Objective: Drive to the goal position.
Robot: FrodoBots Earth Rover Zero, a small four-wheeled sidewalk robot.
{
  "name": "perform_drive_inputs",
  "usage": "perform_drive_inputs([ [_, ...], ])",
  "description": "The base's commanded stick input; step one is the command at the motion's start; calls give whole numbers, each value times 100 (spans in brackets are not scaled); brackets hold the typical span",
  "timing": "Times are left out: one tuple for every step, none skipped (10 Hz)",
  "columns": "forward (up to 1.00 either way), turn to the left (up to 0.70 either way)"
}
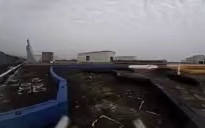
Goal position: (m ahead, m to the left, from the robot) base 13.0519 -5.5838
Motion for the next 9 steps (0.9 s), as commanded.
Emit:
perform_drive_inputs([
  [0,0],
  [1,0],
  [28,0],
  [54,0],
  [70,0],
  [70,0],
  [70,0],
  [70,0],
  [70,0],
])
